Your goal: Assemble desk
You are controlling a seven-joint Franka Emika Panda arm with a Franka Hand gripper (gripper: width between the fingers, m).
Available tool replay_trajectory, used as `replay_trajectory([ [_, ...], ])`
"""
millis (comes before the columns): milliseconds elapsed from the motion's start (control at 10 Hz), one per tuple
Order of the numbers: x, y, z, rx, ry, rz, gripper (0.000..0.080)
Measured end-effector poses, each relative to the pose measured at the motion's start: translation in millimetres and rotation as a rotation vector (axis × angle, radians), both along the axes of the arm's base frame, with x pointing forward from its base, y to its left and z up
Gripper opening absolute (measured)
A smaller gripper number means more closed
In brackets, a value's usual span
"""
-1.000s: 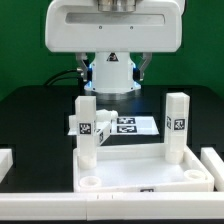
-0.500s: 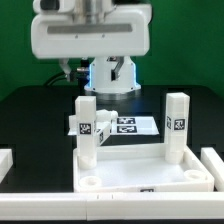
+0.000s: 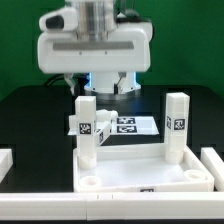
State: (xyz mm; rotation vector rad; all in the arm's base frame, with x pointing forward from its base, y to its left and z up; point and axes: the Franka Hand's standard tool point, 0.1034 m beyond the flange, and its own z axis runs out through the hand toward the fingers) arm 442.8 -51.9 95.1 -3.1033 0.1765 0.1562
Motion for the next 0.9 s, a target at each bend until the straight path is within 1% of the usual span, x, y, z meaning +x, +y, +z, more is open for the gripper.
replay_trajectory([
  [100, -5.4, -1.4, -19.6, 0.004, 0.016, -0.038, 0.0649],
  [200, -6.5, -3.2, -32.1, 0.014, 0.029, -0.066, 0.0649],
  [300, -4.4, -6.5, -42.1, 0.010, 0.019, -0.081, 0.0649],
  [400, -6.0, -11.6, -57.2, 0.004, 0.010, -0.098, 0.0649],
  [500, -9.3, -13.6, -67.6, -0.002, 0.019, -0.104, 0.0649],
  [700, -13.9, -13.7, -80.2, -0.013, 0.032, -0.099, 0.0649],
  [800, -14.8, -13.9, -82.7, -0.014, 0.037, -0.098, 0.0649],
  [900, -14.6, -14.0, -82.5, -0.014, 0.036, -0.098, 0.0635],
])
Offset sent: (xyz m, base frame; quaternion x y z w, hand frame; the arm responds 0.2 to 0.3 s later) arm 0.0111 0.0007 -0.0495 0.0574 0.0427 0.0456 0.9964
